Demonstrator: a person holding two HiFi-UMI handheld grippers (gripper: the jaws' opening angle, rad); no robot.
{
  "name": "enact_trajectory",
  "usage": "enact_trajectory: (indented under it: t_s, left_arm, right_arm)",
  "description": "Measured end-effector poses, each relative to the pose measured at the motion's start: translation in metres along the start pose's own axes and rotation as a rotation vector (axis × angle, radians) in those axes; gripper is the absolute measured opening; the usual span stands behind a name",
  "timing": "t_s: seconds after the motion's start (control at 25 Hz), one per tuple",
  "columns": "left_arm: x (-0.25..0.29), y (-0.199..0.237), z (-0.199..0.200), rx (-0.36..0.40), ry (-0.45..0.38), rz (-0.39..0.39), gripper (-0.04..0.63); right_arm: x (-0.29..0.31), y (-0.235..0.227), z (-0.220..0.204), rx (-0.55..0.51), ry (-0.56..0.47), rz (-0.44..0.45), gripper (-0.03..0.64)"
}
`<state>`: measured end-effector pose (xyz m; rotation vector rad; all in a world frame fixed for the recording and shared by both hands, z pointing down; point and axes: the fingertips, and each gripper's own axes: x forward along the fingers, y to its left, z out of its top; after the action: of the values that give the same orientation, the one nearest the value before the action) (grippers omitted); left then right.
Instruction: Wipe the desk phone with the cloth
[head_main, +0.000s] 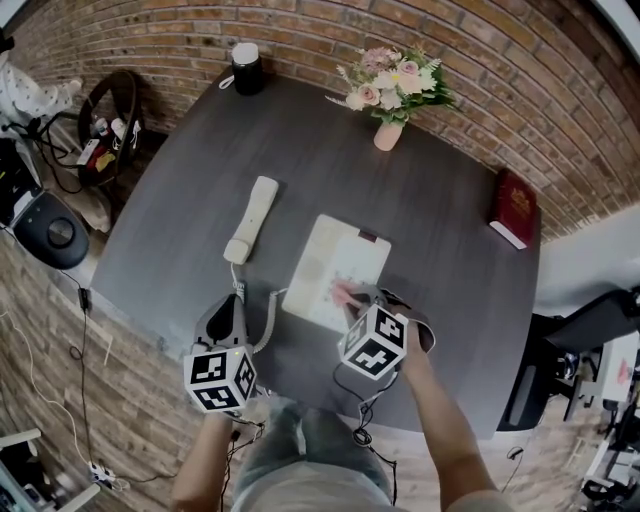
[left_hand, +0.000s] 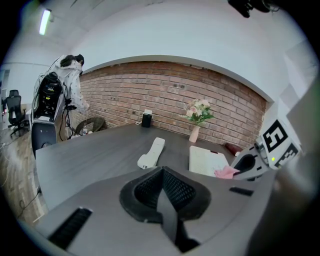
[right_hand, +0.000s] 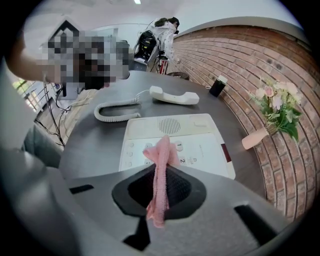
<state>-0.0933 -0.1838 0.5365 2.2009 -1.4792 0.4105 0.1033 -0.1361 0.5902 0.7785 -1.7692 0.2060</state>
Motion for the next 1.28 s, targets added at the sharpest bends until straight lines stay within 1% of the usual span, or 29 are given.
enact_trajectory:
  t_s: [0.8,1.28]
  left_arm:
    - [-0.029,0.009,-0.016,-0.009,-0.002,0.009,-0.002]
    - [-0.039,0.010,-0.021,-0.003,-0.005,-0.003,-0.003]
  right_arm:
    - [0.001,0.051,-0.004,-0.010,0.022,0.057,0.021]
    - [-0.001,0.077,-0.006,0.016,0.016,0.087,0.021]
